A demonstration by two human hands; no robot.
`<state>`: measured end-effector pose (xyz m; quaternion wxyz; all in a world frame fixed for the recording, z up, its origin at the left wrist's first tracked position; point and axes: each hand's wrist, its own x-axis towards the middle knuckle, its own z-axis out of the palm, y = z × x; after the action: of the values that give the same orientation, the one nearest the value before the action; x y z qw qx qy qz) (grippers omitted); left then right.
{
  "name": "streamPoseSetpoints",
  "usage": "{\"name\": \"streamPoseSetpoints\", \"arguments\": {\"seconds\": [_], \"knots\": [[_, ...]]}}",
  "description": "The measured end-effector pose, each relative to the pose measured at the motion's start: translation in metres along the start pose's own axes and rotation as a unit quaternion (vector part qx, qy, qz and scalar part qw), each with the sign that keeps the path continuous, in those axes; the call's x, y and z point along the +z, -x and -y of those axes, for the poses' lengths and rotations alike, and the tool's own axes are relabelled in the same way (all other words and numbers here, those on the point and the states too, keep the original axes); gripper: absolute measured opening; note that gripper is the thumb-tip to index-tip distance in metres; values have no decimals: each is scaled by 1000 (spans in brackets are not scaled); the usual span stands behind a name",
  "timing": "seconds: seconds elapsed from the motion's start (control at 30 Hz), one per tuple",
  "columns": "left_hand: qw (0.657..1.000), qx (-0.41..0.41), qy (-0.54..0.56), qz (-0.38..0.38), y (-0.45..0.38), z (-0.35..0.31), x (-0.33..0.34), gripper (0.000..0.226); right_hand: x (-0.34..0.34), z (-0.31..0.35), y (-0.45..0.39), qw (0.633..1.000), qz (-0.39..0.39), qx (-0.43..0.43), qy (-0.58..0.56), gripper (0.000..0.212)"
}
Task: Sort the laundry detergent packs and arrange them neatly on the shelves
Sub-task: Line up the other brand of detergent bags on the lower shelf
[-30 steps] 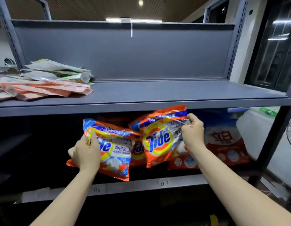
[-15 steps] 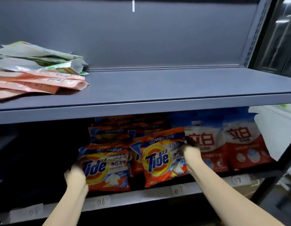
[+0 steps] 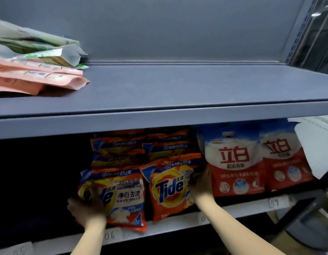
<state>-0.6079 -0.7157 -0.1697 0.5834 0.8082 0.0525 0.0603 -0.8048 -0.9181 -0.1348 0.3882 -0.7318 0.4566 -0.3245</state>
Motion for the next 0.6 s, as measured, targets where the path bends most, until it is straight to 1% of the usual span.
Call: {"name": "streamPoseSetpoints", "arguments": {"seconds": [0.03,0.07,0.1,0.13,0.17,0.2,0.23,0.27,0.3,0.33,0.4,0.53,0.6], "knots": [[998,28,-46,-10,6,0,-4,75,-1,2,6,999,-24,-27,29,87],[993,78,-88,-15,13,2,-8,87,-3,3,11,993,-55,-73,71,90],[981,148,-125,-9,23,4,-13,93,-5,4,18,980,-78,-135,125,89],[959,229,-166,7,33,8,-17,94,-6,2,24,960,-81,-200,177,85],[926,310,-212,31,42,12,-20,93,-6,0,31,940,-64,-255,217,79],[885,380,-260,64,48,18,-22,91,-5,-4,38,922,-28,-297,247,73],[843,433,-303,102,52,22,-22,90,-2,-9,43,905,5,-326,272,69],[808,469,-331,134,52,27,-21,90,0,-15,47,889,35,-342,303,68],[784,491,-347,155,51,30,-19,91,2,-21,48,874,62,-347,336,70],[771,500,-356,170,50,33,-15,93,4,-26,49,861,79,-347,362,71],[760,496,-372,195,50,30,-9,94,8,-31,47,852,95,-335,390,72],[752,474,-398,227,46,23,4,94,27,-23,40,873,105,-259,400,76],[751,464,-407,233,44,19,9,95,39,-25,32,875,101,-235,411,80]]}}
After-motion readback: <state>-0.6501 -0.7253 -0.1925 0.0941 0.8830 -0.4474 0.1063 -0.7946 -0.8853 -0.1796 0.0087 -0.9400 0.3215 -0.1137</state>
